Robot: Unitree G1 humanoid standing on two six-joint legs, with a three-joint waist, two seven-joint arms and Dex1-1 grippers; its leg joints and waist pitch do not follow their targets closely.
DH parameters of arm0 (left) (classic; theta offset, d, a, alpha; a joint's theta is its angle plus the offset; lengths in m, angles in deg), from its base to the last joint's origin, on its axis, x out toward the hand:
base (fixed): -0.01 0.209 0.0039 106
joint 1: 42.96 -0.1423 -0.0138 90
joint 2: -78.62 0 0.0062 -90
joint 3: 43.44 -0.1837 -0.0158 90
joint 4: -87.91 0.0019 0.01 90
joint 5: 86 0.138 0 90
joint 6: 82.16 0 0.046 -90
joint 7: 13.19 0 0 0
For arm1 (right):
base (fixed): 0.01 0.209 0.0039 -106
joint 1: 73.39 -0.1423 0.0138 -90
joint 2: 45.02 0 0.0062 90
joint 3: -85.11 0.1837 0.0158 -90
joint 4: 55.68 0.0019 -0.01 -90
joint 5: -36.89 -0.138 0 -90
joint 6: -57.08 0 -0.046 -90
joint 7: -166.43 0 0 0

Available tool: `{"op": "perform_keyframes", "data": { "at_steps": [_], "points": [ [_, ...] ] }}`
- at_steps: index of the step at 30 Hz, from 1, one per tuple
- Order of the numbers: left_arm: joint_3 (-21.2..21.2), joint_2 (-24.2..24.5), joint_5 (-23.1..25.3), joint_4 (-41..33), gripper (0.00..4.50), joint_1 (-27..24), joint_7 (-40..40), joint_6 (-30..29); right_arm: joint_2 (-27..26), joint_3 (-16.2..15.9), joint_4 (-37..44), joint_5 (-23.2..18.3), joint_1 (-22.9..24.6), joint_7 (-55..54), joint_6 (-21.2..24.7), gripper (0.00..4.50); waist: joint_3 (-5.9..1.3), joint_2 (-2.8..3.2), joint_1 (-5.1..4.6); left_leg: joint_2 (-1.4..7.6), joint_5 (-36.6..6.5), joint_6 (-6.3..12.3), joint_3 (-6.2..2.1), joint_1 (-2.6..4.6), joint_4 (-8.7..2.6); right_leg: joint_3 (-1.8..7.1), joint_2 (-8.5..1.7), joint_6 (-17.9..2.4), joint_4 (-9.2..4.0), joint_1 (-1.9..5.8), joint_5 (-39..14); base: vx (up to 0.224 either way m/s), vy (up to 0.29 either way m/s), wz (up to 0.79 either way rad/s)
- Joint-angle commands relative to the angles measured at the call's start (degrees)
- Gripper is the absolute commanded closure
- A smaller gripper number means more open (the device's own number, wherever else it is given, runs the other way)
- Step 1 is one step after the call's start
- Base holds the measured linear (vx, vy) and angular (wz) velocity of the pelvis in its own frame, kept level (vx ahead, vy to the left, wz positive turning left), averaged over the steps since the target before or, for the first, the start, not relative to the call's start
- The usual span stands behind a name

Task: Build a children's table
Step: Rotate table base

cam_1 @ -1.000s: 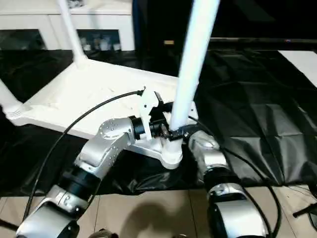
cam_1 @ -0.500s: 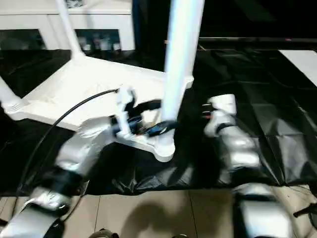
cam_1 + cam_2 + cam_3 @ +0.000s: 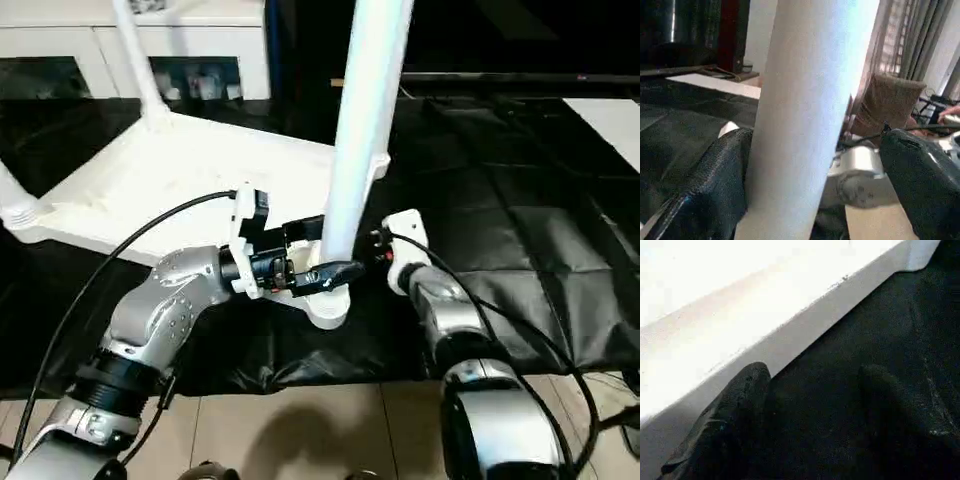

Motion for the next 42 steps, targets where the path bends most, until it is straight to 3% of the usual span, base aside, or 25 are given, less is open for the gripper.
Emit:
{"op": "perform_keyframes", "data": {
  "at_steps": [1,13,18,27,32,34,42],
  "points": [
    [-3.6,-2.7,-0.2,-2.6,0.06,0.8,-0.6,-0.2,-2.6,-1.0,0.2,0.5,-2.5,1.2,-1.0,1.31,-4.57,-0.72,0.28,1.25,-10.2,3.03,-0.45,0.35,-3.32,2.22,-3.42,-14.4,-3.61,3.35,-9.7,0.000,0.000,0.00],
    [-3.6,-5.8,1.9,-0.9,0.06,2.0,2.1,2.2,-4.7,-2.0,-0.9,1.5,-3.4,3.0,-3.3,1.31,-4.79,-0.77,0.00,1.34,-8.5,4.56,-0.39,0.22,-3.06,2.18,-3.33,-15.3,-3.35,3.29,-7.1,0.000,0.000,0.00],
    [-3.4,-6.0,3.0,-0.4,0.06,1.8,3.0,3.1,-4.6,-1.8,-0.6,1.6,-3.3,3.5,-4.2,1.31,-4.96,-0.80,0.41,1.39,-6.3,6.47,-0.28,-0.04,-2.71,2.16,-3.21,-16.4,-2.80,3.16,-2.8,0.000,0.000,0.00],
    [-2.2,-1.6,11.3,8.0,0.06,4.4,8.4,8.3,-1.7,-0.2,-1.1,2.3,-2.6,-0.8,-5.7,1.31,-4.78,-0.97,0.29,1.23,-8.9,4.73,-0.47,0.20,-2.96,2.26,-3.34,-13.8,-3.42,3.03,-8.4,0.000,0.000,0.00],
    [-0.3,2.9,16.2,18.0,0.06,7.4,13.2,12.2,1.8,0.5,3.3,1.3,1.2,3.8,-6.6,1.31,-4.86,-0.90,0.56,1.13,-8.5,4.79,-0.52,0.23,-2.84,2.23,-3.32,-13.8,-3.21,3.06,-6.9,0.000,0.000,0.00],
    [0.2,3.5,17.1,21.1,0.06,8.1,14.4,14.3,2.8,0.4,5.2,0.9,2.8,5.6,-6.6,1.31,-4.75,-1.02,0.56,0.91,-9.3,4.83,-0.53,0.06,-2.86,2.19,-3.21,-12.7,-3.56,3.22,-8.2,0.000,0.000,0.00],
    [1.4,3.5,13.4,21.1,0.06,7.7,8.8,14.3,7.0,-0.5,19.4,-2.3,12.3,15.4,-3.3,1.31,-4.83,-1.40,1.15,1.10,-8.3,6.26,-0.49,-0.11,-2.62,2.11,-3.36,-14.0,-3.37,3.15,-8.0,0.000,0.000,0.00]
  ]
}}
